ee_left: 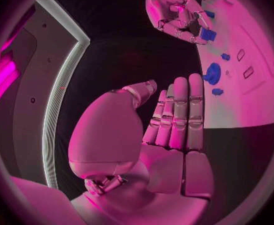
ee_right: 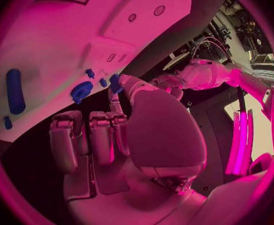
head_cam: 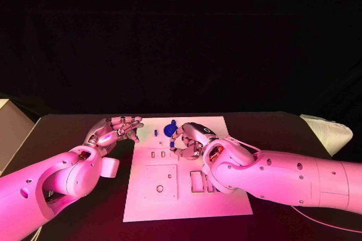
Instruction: Assemble the parts on the task board
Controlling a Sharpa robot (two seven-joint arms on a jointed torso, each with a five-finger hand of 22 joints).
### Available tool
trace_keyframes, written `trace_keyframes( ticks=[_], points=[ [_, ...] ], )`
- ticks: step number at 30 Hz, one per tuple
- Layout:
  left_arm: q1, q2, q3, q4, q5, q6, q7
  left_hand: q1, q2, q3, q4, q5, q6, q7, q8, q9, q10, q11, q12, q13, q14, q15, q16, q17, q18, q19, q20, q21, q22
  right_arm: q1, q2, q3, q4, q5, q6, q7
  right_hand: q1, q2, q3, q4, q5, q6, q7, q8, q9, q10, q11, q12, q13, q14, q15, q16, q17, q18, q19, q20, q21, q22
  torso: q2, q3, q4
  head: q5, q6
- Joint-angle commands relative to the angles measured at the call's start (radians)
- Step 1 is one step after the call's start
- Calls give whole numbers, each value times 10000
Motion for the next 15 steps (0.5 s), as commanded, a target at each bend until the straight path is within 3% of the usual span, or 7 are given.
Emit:
trace_keyframes(
  ticks=[1, 3, 7, 13, 15],
  points=[
    [2, -9, 6, 49, -33, 170, 27, -59, 32, 21, -31, -28, -56, 24, -39, 16, -59, -17, -61, -8, -69, 0, 42, -16, 137, -78, 23, 34, 8, -97, 118, -3, -104, -980, -48, -590, -49, -14, 27, -23, 64, 65, -134, 268, 206, 1038, -37, 63, 2632, 1060, -61, 42, 2633, -143, 1047, -38, 61, 2627, 9, -3, 13, 58, -41],
    [2, -25, 6, 58, -33, 164, 30, -59, 32, 21, -31, -28, -56, 24, -39, 16, -59, -17, -61, -8, -69, 0, 42, -16, 137, -78, 23, 34, 8, -173, 220, -6, -189, -1071, -29, -665, -54, -17, 28, -24, 68, 63, -134, 270, 207, 1038, -37, 63, 2632, 1060, -61, 42, 2633, -143, 1047, -38, 61, 2627, 18, -12, 19, 79, -58],
    [2, -37, 6, 72, -33, 161, 33, -59, 32, 21, -31, -28, -56, 24, -39, 16, -59, -17, -61, -8, -69, 0, 42, -16, 137, -78, 23, 34, 8, -307, 430, -8, -372, -1148, -20, -745, -56, -15, 36, -28, 81, 62, -135, 275, 210, 1038, -38, 63, 2632, 1060, -60, 42, 2633, -143, 1047, -38, 61, 2627, 27, 6, -13, 150, -102],
    [3, -26, 7, 93, -45, 186, 24, -59, 32, 21, -31, -28, -56, 24, -39, 16, -59, -17, -61, -8, -69, 0, 42, -16, 137, -78, 23, 34, 8, -500, 712, -9, -557, -1227, 25, -822, -60, -17, 43, -32, 99, 60, -136, 281, 212, 1038, -39, 63, 2632, 1060, -60, 42, 2633, -143, 1047, -38, 61, 2627, 31, 3, 26, 171, -169],
    [3, -22, 7, 86, -49, 189, 22, -59, 32, 21, -31, -28, -56, 24, -39, 16, -59, -17, -61, -8, -69, 0, 42, -16, 137, -78, 23, 34, 8, -560, 791, -9, -636, -1268, 33, -855, -65, -20, 45, -33, 108, 57, -135, 282, 213, 1038, -39, 63, 2632, 1060, -61, 42, 2633, -143, 1047, -38, 61, 2627, 51, -15, 46, 174, -195]
  ],
)
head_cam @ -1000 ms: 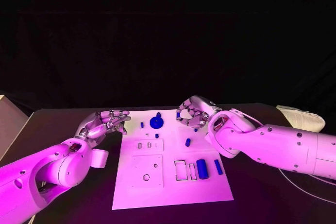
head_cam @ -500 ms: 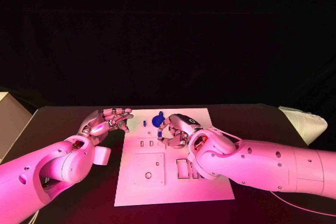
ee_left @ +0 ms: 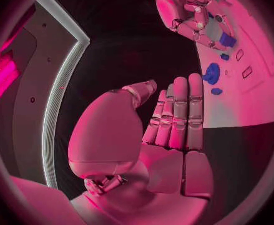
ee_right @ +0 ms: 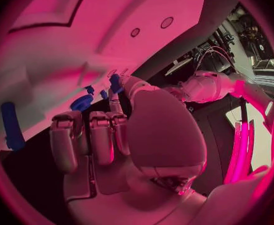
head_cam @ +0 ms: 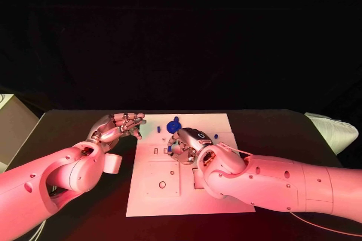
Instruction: Assemble the parts on the task board
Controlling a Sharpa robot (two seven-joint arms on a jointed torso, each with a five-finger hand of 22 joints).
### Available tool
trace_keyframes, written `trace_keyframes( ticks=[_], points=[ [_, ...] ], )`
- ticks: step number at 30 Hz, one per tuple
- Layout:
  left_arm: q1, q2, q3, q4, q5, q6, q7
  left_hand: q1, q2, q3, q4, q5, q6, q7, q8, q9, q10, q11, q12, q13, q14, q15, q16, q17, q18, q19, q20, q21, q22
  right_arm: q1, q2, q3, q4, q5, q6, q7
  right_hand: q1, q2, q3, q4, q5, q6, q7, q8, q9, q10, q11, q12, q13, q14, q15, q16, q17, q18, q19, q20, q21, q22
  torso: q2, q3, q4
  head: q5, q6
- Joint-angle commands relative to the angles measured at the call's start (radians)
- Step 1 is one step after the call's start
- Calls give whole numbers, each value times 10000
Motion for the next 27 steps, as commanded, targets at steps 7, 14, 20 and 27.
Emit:
trace_keyframes(
  ticks=[7, 14, 20, 27],
  points=[
    [2, 28, 7, 7, -48, 191, 31, -59, 32, 22, -31, -28, -56, 24, -39, 16, -59, -17, -61, -8, -69, 0, 42, -17, 136, -78, 23, 35, 10, -137, 195, 2, -267, -507, 13, -272, -85, -25, 52, -31, 74, 64, -115, 284, 216, 1038, -37, 63, 2634, 1059, -61, 42, 2633, -144, 1048, -39, 61, 2628, 23, -22, 9, 25, -70],
    [2, 17, 7, 8, -49, 188, 32, -58, 32, 25, -43, -27, -57, 19, -38, 24, -61, -19, -54, -5, -76, 1, 50, -25, 138, -96, 28, 54, 22, -157, 265, 2, -316, -770, -38, -241, -108, -36, 53, -28, 91, 50, -111, 286, 218, 1038, -35, 63, 2634, 1059, -60, 42, 2633, -144, 1048, -39, 61, 2628, 20, -14, 11, 67, -133],
    [2, 6, 7, 10, -49, 191, 26, -58, 32, 25, -43, -27, -57, 19, -38, 24, -61, -19, -54, -5, -76, 1, 50, -25, 138, -96, 28, 54, 22, -161, 295, 2, -297, -804, -81, -246, -149, -55, 56, -20, 119, 30, -105, 291, 221, 1038, -30, 63, 2634, 1059, -56, 42, 2633, -144, 1048, -37, 61, 2628, 11, -9, 9, 71, -163],
    [2, 2, 7, 14, -49, 203, 18, -58, 32, 25, -43, -27, -57, 19, -38, 24, -61, -19, -54, -5, -76, 1, 50, -25, 138, -96, 28, 54, 22, -162, 368, 3, -373, -822, -122, -293, -196, -88, 51, -13, 128, 11, -99, 298, 226, 1038, -24, 63, 2634, 1059, -52, 42, 2633, -144, 1048, -35, 61, 2628, 8, -7, 0, 83, -176]
  ],
)
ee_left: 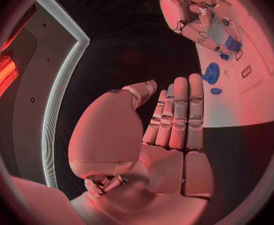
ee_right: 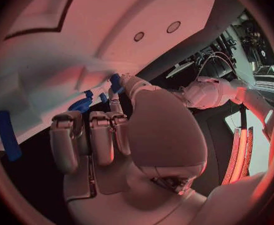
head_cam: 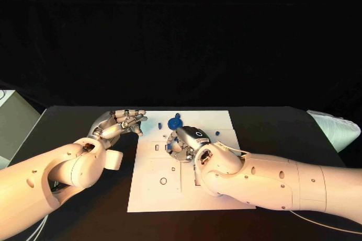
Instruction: Assemble the parts on the task board
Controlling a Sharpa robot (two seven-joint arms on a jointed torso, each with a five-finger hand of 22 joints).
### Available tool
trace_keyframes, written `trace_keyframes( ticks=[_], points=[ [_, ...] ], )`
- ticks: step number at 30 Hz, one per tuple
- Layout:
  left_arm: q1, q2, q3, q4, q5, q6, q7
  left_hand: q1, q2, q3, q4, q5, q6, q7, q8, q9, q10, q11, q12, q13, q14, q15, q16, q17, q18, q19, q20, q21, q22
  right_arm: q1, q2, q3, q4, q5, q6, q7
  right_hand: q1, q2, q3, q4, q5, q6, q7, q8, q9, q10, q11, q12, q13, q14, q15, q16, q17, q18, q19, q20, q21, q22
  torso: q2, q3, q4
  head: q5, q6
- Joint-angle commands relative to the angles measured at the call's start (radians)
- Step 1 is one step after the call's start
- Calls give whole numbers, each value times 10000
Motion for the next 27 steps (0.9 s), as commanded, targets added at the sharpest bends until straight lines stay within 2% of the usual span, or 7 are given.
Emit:
trace_keyframes(
  ticks=[1, 20, 27],
  points=[
    [2, 9, 7, 23, -37, 187, 32, -58, 32, 25, -43, -27, -57, 19, -38, 9, -62, -18, -55, -5, -77, 1, 50, -16, 139, -60, -8, 54, 9, -8, 44, 1, -52, -214, -70, -74, -107, 9, 54, -14, 28, 31, -80, 125, 226, 1037, -26, 63, 2632, 1059, -53, 42, 2634, -143, 1048, -36, 61, 2632, -3, 1, -4, 11, -5],
    [2, -7, 7, 29, -45, 205, 13, -58, 32, 25, -43, -27, -57, 19, -38, 9, -62, -18, -55, -5, -77, 1, 50, -16, 139, -60, -8, 54, 9, -9, 56, 1, -207, -368, 172, -329, -202, -48, 39, 9, 10, -3, -69, 137, 232, 1037, -16, 63, 2632, 1059, -45, 42, 2634, -143, 1048, -30, 61, 2632, -3, 5, 1, 15, -51],
    [1, 40, 7, -13, -52, 219, 14, -58, 32, 25, -43, -27, -57, 19, -38, 9, -62, -18, -55, -5, -77, 1, 50, -16, 139, -60, -8, 54, 9, -9, 55, 1, -173, -382, 198, -308, -229, -65, 38, 14, -2, -9, -70, 145, 236, 1037, -15, 63, 2632, 1059, -42, 42, 2634, -143, 1048, -28, 61, 2632, 0, -8, -7, -10, -58]
  ],
)
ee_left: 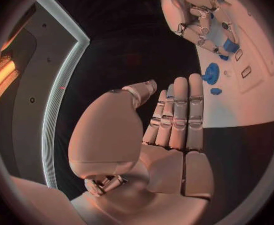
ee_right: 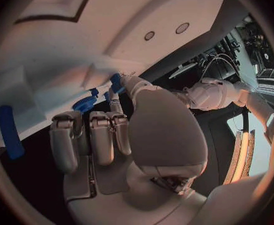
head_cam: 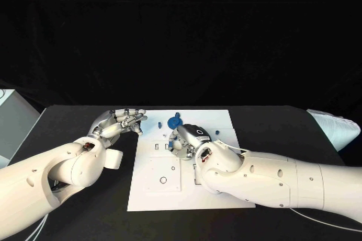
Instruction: Assemble the parts on the task board
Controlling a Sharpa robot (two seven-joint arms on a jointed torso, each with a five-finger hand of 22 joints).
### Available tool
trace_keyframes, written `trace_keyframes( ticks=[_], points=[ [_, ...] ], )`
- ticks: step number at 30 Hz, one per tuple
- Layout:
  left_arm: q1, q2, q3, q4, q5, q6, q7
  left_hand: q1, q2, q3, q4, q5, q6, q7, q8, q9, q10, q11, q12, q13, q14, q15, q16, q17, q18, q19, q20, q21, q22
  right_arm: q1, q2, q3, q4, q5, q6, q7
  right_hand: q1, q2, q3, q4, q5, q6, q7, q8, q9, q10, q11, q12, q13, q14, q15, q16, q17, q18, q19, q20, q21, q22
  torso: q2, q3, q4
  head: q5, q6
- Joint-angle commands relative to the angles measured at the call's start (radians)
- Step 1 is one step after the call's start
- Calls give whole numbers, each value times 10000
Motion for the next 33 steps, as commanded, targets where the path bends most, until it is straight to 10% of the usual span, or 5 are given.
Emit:
trace_keyframes(
  ticks=[1, 33],
  points=[
    [1, 35, 7, 3, -42, 194, 37, -58, 32, 25, -43, -27, -57, 19, -38, 12, -62, -18, -54, -5, -77, 1, 50, -8, 139, -61, -8, 57, 12, -12, -2, -7, 23, -163, 180, -64, -94, -15, 39, 13, 3, 9, -50, 49, 235, 1030, -23, 63, 2630, 1058, -43, 42, 2635, -143, 1048, -28, 61, 2635, 1, -5, -2, -7, -10],
    [1, 24, 7, 9, -46, 204, 25, -70, 35, 29, -49, -27, -66, 19, -41, 21, -77, -16, -52, -3, -89, 4, 60, -22, 141, -89, -2, 85, 29, -18, 55, -8, -114, -22, 147, 20, -411, -374, -7, 74, -126, -479, 137, -94, 159, 963, 137, -2, 2566, 1058, 84, 42, 2635, -143, 1048, 69, 61, 2635, -1, 4, 1, 41, -105]
  ],
)
